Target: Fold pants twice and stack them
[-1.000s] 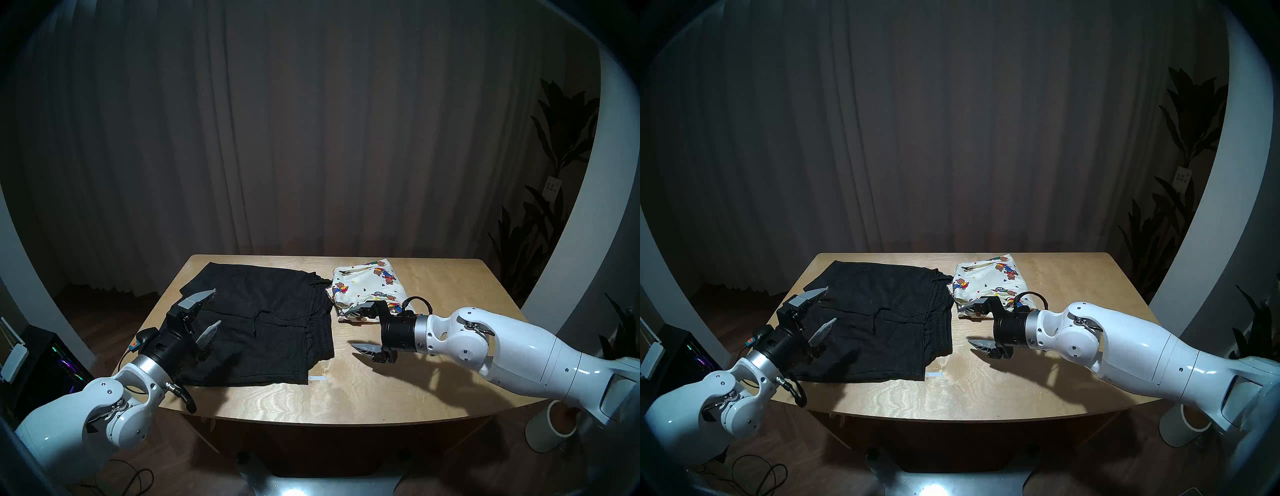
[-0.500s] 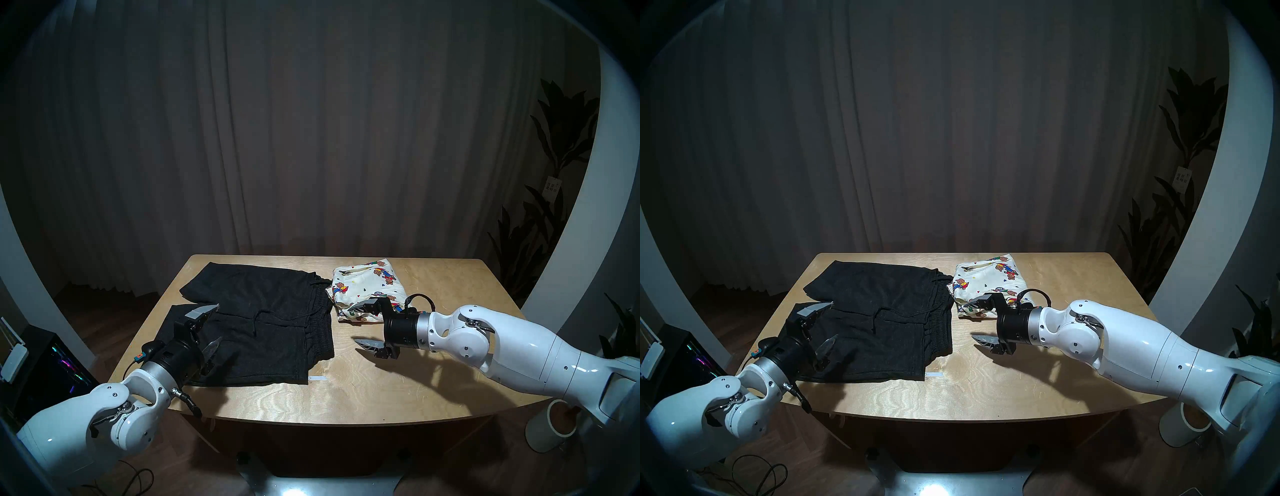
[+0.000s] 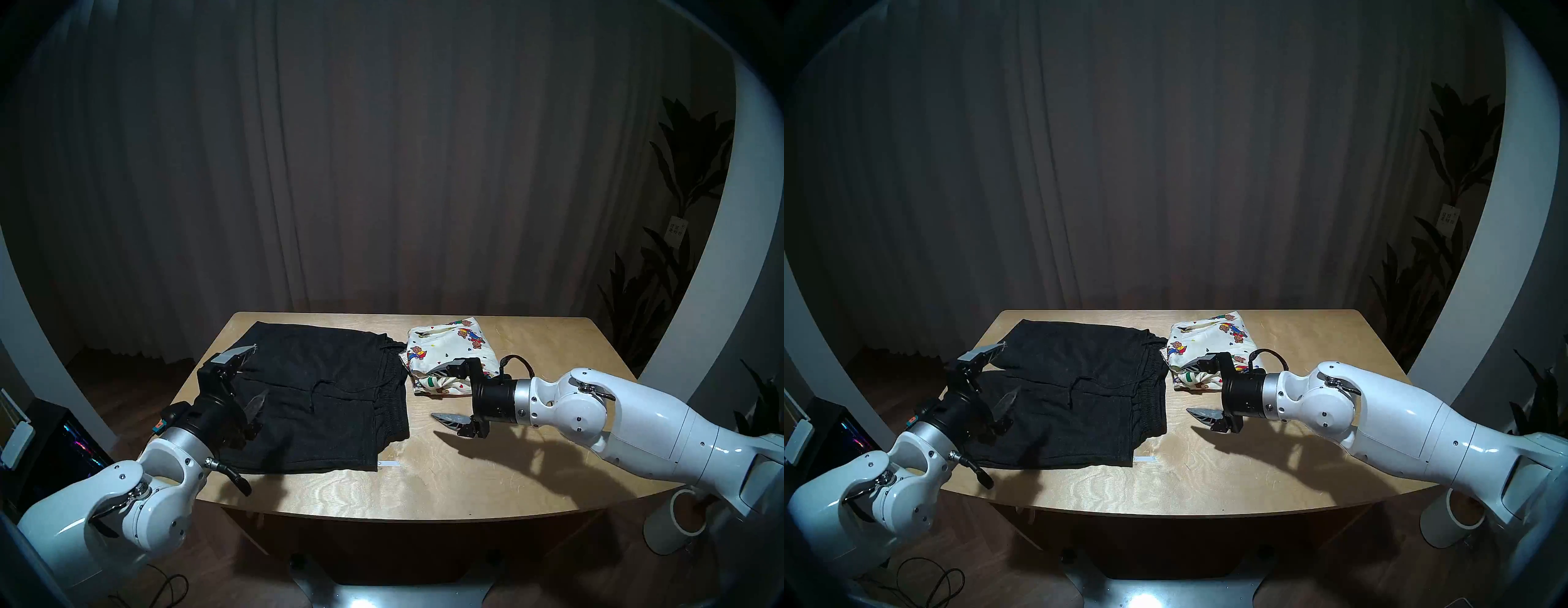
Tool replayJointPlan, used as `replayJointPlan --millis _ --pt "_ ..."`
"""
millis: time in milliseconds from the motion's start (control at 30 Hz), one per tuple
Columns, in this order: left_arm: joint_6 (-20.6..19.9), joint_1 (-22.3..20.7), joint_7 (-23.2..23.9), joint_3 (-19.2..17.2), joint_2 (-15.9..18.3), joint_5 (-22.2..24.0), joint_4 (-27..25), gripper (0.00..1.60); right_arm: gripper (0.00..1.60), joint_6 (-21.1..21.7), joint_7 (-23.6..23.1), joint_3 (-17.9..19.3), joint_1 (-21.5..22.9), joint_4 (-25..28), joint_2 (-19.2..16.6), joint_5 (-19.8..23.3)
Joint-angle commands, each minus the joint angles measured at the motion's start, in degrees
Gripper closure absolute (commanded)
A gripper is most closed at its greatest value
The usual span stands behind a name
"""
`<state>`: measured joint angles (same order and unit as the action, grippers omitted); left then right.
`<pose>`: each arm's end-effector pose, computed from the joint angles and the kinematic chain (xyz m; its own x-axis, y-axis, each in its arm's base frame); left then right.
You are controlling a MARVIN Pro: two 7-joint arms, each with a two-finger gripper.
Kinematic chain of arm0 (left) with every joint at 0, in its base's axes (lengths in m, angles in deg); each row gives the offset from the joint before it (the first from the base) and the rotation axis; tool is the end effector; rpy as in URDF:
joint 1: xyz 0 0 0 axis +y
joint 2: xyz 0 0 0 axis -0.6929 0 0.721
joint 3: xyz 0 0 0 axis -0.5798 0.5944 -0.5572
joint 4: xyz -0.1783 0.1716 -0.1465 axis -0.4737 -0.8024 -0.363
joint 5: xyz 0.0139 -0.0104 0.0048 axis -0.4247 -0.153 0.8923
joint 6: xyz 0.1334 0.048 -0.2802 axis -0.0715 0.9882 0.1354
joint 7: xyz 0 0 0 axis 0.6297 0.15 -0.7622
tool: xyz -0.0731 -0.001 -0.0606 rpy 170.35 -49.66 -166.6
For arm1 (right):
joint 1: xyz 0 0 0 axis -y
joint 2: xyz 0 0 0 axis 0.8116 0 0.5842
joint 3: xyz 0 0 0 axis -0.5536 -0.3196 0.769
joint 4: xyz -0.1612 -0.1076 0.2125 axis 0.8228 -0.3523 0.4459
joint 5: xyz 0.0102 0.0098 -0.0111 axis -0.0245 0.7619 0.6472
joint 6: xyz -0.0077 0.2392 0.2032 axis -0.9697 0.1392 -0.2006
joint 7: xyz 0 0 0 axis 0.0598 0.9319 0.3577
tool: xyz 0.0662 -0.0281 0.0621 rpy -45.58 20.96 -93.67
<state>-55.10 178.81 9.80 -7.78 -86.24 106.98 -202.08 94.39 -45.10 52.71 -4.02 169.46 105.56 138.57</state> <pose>0.2541 0.0672 -0.2248 0.1777 0.9791 -0.0984 0.1816 0.0656 0.9812 0.3900 0.0089 -0.2812 0.7970 -0.5319 -0.2861 -0.4455 -0.1978 -0.8732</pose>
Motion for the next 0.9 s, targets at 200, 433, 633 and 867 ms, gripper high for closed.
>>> replayJointPlan --millis 200,433,633,867 --pt "5.1 10.5 3.7 -2.0 -5.7 -5.1 -2.5 0.00 0.00 3.0 0.1 -0.9 0.4 -0.6 2.1 -0.7" --pt "3.6 15.9 5.7 -4.5 -7.5 -5.8 -0.1 0.00 0.00 3.7 -1.6 -1.9 0.7 -1.9 3.8 -6.9" --pt "0.4 19.5 7.2 -8.6 -8.9 -5.9 3.5 0.00 0.00 4.1 -3.2 -2.5 0.4 -2.8 4.7 -10.6" --pt "-7.3 24.3 10.3 -14.9 -9.6 -4.4 7.4 0.00 0.00 5.3 -5.0 -2.6 0.4 -3.0 5.2 -12.5"
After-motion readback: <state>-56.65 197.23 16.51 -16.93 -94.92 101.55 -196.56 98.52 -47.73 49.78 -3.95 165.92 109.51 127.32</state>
